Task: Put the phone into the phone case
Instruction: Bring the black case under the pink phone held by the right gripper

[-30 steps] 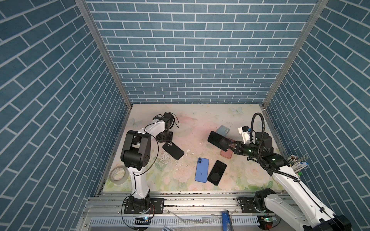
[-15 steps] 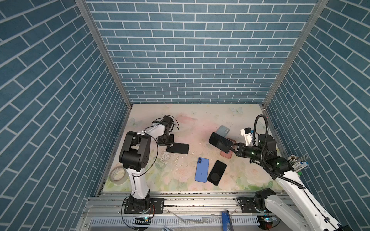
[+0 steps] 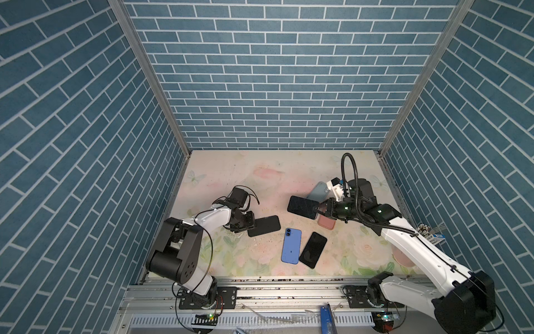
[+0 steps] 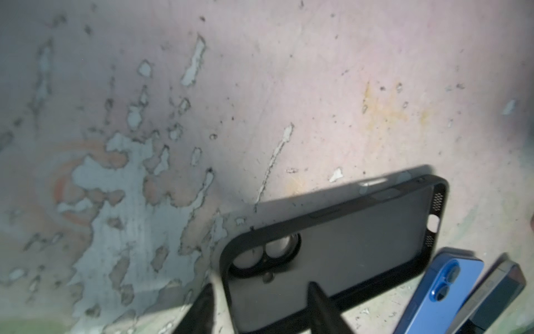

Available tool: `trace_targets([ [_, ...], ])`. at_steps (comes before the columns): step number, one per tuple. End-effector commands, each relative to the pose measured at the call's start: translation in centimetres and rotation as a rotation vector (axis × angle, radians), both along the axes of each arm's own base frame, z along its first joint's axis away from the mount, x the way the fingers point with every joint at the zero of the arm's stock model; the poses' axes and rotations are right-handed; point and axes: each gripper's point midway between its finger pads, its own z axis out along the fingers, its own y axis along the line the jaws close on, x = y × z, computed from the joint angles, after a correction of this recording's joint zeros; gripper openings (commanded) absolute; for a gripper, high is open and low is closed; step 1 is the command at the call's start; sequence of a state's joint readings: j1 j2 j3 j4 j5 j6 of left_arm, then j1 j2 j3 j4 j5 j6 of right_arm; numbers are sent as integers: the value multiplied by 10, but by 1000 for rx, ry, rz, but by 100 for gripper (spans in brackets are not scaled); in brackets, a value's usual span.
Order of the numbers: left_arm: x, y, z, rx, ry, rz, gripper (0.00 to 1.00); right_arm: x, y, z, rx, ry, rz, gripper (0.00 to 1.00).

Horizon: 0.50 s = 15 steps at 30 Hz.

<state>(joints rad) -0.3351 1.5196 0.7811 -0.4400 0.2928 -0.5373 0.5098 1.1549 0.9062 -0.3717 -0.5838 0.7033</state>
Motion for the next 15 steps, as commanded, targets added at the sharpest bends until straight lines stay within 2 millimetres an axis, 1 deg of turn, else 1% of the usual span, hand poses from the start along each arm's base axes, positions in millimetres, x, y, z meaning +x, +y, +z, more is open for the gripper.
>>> trace_targets([
  [1,-1,0,6,-33,-54,45,67,7,21,25,39,-70,52,0],
  [2,-1,0,9,-45,-70,55,66,7,24,20,18,-56,66,0],
  [3,-6,2,6,-49,-73,57,67,5,28,15,-6,-38,89,0],
  [7,-6,4,20,-72,-153,67,68,-10,42,-6,-76,38,204,0],
  [9,-8,6,24,-82,-178,82,69,-17,53,-12,-45,95,269,0],
  [11,-9,6,26,-99,-198,98,69,-20,64,-14,2,138,327,0],
  [15,-9,4,27,-123,-211,101,68,-24,82,-22,23,237,427,0],
])
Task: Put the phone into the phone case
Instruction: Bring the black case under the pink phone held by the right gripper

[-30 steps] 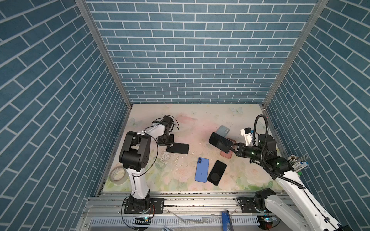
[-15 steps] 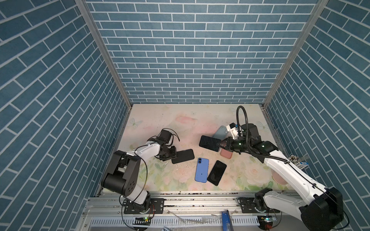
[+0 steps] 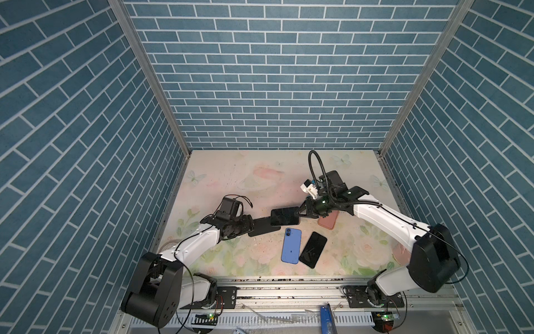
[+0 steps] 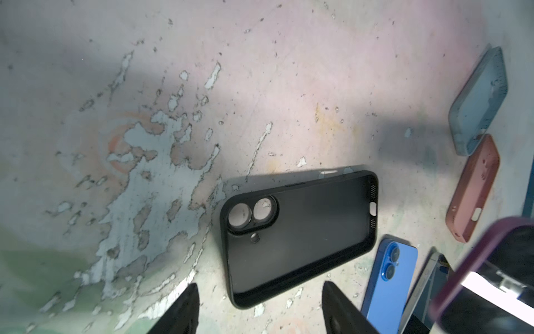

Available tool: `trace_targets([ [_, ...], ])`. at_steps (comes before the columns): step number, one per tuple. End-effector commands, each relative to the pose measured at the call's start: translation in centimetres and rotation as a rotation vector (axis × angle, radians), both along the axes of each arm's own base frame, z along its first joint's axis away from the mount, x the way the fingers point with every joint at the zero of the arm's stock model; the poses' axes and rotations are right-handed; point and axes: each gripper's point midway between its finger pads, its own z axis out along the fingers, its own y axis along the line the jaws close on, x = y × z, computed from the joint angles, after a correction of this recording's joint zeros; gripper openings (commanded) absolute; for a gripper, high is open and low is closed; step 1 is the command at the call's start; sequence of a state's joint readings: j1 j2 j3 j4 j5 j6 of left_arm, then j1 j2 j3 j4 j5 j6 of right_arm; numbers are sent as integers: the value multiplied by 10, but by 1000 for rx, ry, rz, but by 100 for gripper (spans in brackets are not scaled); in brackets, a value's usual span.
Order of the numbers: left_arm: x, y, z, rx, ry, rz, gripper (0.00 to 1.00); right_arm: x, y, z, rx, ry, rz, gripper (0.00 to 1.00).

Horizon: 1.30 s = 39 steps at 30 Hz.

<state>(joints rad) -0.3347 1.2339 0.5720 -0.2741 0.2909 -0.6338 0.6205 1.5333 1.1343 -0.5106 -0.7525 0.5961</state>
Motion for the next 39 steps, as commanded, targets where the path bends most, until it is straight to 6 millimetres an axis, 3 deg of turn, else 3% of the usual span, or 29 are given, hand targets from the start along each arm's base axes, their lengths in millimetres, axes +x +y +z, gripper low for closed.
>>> trace_targets([
  [1,1,0,-1,-16,-6,10,68,-13,19,16,83,31,151,0],
  [10,5,3,-21,-191,61,47,69,1,41,-4,100,113,204,0],
  [21,9,-2,-31,-217,110,40,69,3,42,-37,45,153,235,0],
  [30,27,-25,-32,-242,142,-59,68,5,44,-34,84,132,196,0],
  [39,28,-27,-31,-253,134,-82,69,12,46,-36,92,106,152,0],
])
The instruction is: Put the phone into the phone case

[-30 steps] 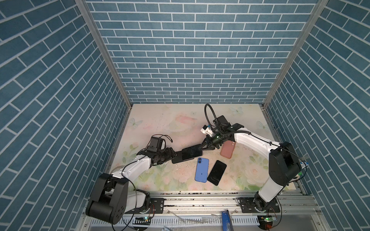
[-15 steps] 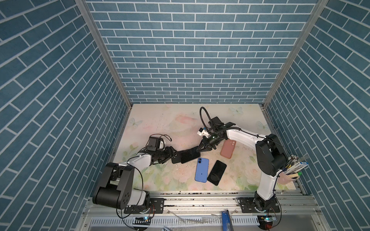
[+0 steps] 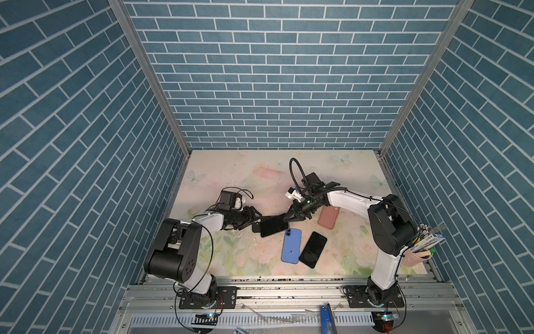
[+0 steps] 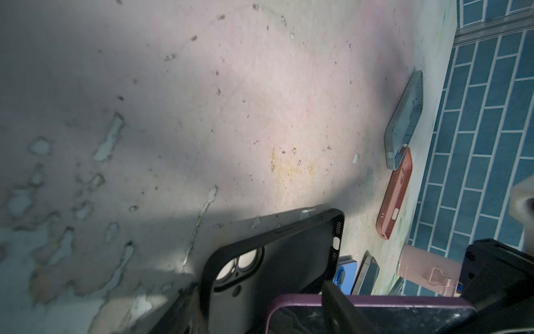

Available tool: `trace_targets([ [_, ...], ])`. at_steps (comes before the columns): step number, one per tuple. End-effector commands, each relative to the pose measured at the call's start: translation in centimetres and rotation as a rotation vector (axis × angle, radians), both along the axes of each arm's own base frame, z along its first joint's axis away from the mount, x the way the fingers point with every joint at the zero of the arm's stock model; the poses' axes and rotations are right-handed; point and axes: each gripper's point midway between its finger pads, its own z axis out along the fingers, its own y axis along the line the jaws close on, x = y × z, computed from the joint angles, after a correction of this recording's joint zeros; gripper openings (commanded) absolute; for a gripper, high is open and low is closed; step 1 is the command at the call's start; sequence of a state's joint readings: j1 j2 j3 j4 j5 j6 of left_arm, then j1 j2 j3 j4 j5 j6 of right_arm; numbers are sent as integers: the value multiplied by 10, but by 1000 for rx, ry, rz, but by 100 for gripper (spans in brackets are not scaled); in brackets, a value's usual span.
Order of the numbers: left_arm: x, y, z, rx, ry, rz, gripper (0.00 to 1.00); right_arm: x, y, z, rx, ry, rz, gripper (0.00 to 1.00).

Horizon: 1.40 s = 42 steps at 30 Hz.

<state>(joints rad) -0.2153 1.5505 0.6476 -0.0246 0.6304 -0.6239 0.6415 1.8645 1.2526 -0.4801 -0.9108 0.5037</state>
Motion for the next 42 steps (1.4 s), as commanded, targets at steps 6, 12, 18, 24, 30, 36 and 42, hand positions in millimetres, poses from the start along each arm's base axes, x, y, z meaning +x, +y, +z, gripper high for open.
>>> trace_targets([
  [6,-19,13,-16,71,62,21,68,17,6,37,99,-59,-46,0],
  [12,-21,19,-8,86,21,49,67,25,6,30,78,-26,-31,0],
  [18,-22,17,-4,67,-3,42,67,26,9,18,67,15,-14,0],
  [24,-20,14,0,44,-23,33,68,24,11,3,49,44,0,0],
  [30,-20,10,-4,29,0,24,69,23,13,-8,41,58,9,0],
  [36,-23,7,-11,9,48,36,68,22,20,-13,39,51,16,0],
  [42,-23,0,-7,-59,76,72,67,26,28,-15,60,48,0,0],
])
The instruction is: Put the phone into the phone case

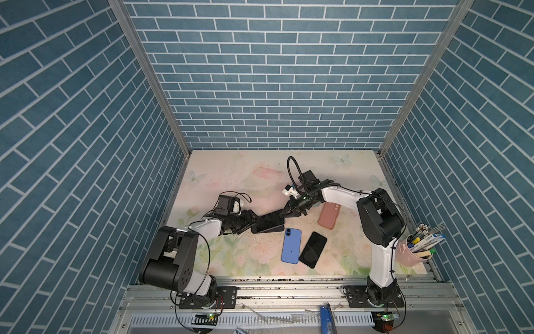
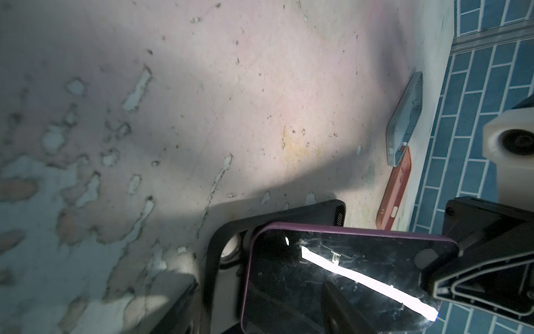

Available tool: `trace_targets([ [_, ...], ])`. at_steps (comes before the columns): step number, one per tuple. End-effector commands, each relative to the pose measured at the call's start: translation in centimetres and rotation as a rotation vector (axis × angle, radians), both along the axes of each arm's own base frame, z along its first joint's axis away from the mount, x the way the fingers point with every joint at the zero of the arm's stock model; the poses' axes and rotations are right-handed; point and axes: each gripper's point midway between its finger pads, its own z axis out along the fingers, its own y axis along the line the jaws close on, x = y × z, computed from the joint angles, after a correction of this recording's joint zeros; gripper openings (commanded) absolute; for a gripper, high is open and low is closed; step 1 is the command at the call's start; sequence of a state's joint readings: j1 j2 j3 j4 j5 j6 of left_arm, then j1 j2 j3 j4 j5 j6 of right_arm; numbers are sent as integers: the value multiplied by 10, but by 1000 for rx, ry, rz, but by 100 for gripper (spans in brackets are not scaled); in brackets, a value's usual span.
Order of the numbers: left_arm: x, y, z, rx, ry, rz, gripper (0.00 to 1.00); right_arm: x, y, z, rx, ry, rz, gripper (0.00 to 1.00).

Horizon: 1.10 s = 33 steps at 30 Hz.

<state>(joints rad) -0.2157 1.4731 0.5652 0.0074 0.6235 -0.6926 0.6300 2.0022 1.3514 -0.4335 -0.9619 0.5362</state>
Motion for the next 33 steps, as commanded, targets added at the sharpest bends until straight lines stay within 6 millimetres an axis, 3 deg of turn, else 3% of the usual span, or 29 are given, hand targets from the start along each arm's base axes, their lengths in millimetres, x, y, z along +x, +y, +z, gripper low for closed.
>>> trace_targets([
  [1,-7,-8,-7,-59,52,27,67,2,11,-1,31,1,9,0],
  [11,-5,-9,-10,-53,19,18,67,2,17,-4,32,5,9,0],
  [25,-11,1,-10,-10,10,52,66,15,22,-24,26,32,-143,0],
  [33,-11,1,-11,-2,14,50,66,15,7,-32,-100,-12,-126,22],
])
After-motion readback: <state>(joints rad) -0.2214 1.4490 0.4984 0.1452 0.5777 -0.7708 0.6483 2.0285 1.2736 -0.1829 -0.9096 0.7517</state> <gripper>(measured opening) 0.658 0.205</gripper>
